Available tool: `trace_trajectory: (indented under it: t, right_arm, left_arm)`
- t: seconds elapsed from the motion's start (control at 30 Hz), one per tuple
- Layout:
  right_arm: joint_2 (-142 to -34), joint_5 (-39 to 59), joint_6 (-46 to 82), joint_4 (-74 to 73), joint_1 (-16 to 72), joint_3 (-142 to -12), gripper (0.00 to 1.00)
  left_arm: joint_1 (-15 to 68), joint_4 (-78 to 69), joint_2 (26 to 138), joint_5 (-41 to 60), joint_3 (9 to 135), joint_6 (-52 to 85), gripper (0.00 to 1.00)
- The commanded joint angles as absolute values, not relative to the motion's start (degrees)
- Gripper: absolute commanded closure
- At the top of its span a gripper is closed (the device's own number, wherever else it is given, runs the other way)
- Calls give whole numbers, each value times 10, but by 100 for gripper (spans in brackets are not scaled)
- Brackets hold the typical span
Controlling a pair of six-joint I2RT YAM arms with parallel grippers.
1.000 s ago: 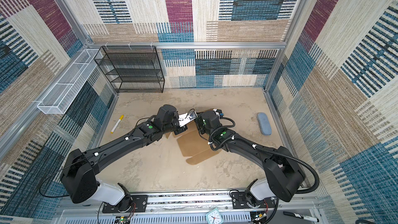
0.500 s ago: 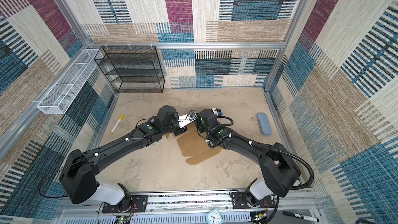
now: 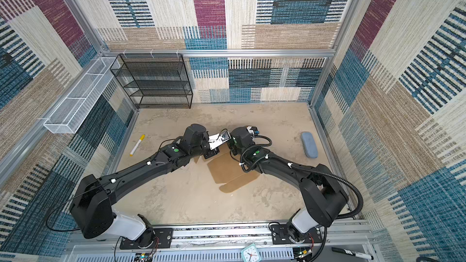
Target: Fold the paper box
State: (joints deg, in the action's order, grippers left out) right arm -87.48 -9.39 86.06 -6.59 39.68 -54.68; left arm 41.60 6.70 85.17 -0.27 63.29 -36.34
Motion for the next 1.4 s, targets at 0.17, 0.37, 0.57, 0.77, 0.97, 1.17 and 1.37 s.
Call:
trace_trajectory:
  t: [0.17, 0.37, 0.57, 0.77, 0.97, 1.17, 1.37]
  right_arm:
    - [-869, -117, 864, -47, 394, -550, 100]
    - [-847, -137, 869, -12, 382, -553, 100]
    - [-829, -144, 861, 66, 359, -584, 100]
    - [-784, -150, 847, 135, 346, -629, 100]
    - [-725, -155, 831, 218, 331, -675, 100]
    - [-715, -131, 828, 281, 296, -668, 100]
    - [-735, -96, 842, 247, 281, -612, 100]
  left_arm:
    - [416, 45, 806, 1, 634, -311, 81]
    - [415, 18, 699, 15, 610, -209, 25]
    - [402, -10, 583, -5, 558, -99, 12]
    - [349, 90, 539, 2, 565, -25, 10]
    - [291, 206, 536, 13, 605, 21, 11]
    - [274, 242, 538, 35, 590, 34, 11]
    - [266, 254, 563, 83, 585, 54, 13]
